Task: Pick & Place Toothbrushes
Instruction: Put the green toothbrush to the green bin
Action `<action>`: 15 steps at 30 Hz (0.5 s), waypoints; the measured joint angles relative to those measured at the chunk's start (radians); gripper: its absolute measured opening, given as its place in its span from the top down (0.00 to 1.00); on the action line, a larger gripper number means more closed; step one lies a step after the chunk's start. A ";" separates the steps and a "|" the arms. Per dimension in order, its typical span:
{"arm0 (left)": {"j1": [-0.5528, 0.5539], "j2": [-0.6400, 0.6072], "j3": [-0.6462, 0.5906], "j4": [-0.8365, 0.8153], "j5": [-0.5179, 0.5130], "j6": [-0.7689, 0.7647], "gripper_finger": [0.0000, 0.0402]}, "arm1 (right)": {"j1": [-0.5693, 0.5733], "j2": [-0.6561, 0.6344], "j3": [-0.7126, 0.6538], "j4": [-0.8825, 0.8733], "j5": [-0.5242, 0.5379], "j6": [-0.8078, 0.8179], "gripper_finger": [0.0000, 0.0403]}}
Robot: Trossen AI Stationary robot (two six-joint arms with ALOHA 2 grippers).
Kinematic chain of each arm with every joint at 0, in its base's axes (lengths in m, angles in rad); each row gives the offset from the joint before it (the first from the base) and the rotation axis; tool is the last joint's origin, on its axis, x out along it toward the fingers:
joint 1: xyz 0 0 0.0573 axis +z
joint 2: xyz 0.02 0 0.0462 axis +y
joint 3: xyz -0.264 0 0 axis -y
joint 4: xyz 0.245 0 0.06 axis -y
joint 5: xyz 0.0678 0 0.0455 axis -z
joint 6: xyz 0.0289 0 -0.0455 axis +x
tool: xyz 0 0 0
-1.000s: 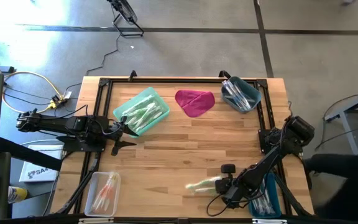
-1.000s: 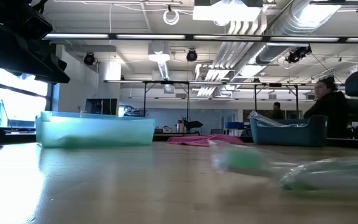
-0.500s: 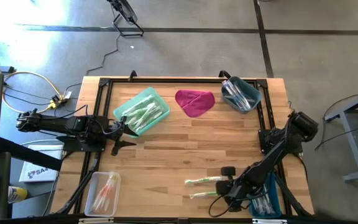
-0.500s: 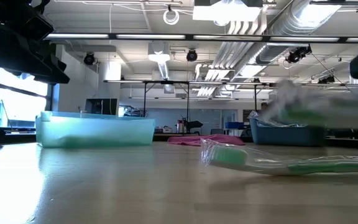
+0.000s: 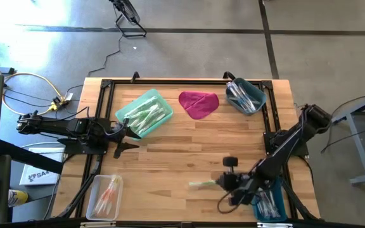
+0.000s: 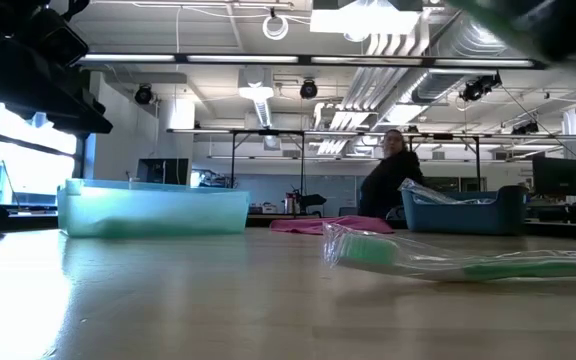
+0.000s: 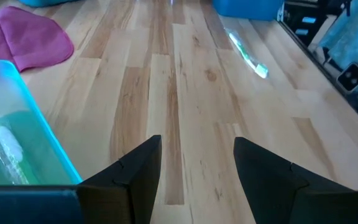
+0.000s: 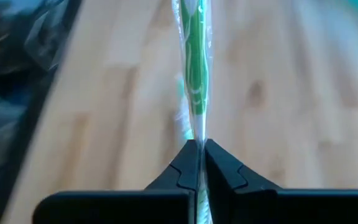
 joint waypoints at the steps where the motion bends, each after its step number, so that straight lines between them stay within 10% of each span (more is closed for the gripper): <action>1: 0.000 0.000 0.000 0.001 0.000 -0.013 0.51 | -0.014 -0.011 0.000 0.001 0.028 -0.016 0.99; 15: 0.000 0.000 0.000 0.004 0.000 -0.035 0.51 | -0.256 -0.041 0.002 0.123 0.030 -0.184 0.99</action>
